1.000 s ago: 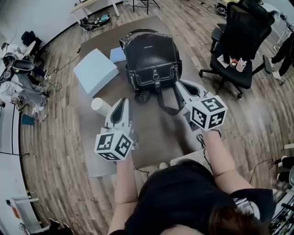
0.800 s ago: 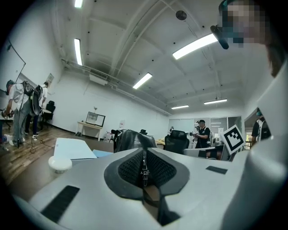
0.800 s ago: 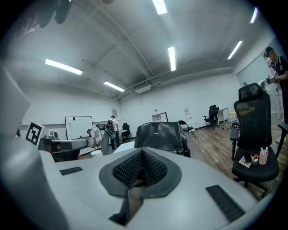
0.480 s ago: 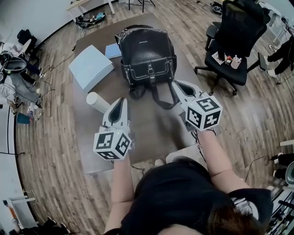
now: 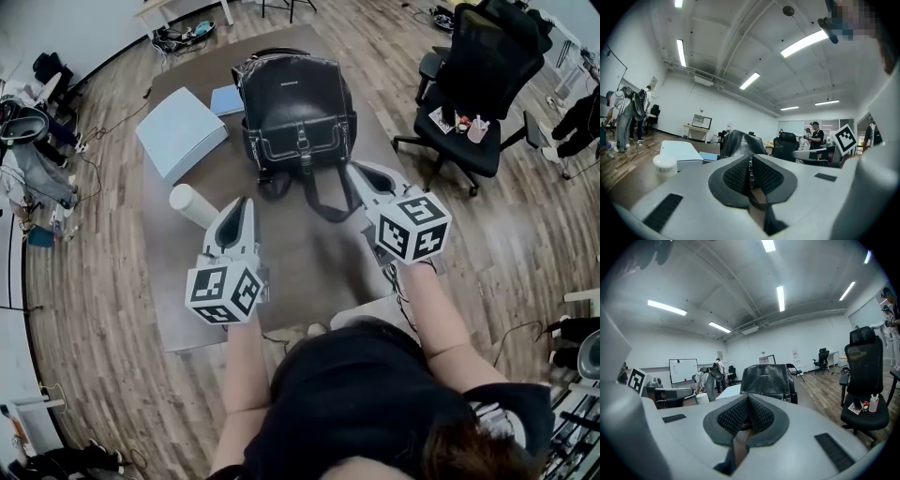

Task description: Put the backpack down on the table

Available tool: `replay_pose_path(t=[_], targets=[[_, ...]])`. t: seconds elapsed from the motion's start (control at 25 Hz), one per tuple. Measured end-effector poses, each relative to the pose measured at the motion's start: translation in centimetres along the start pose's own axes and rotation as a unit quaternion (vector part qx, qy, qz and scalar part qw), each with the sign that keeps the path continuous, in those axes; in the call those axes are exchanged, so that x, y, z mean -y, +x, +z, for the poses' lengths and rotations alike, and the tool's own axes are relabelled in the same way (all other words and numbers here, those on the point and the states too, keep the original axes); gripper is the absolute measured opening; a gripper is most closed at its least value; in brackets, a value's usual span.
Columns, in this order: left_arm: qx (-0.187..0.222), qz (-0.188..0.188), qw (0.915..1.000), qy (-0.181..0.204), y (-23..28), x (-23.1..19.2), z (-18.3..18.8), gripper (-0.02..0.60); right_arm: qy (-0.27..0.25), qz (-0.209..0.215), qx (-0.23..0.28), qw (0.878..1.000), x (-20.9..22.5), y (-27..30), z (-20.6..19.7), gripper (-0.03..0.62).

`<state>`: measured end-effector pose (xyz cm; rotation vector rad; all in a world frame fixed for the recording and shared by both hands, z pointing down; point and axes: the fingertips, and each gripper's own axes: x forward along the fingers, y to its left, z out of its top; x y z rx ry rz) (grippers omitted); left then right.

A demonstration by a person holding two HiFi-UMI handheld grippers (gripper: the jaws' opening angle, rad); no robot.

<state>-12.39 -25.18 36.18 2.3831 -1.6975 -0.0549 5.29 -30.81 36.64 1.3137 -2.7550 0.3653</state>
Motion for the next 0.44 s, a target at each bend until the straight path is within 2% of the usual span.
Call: replay_pose_path(t=[0.44], targets=[[0.006, 0.004, 0.9998, -0.017, 0.67, 0.03, 0.0, 0.046, -0.003, 0.01, -0.003, 1.0, 0.75, 0.21, 0.29, 0.017]])
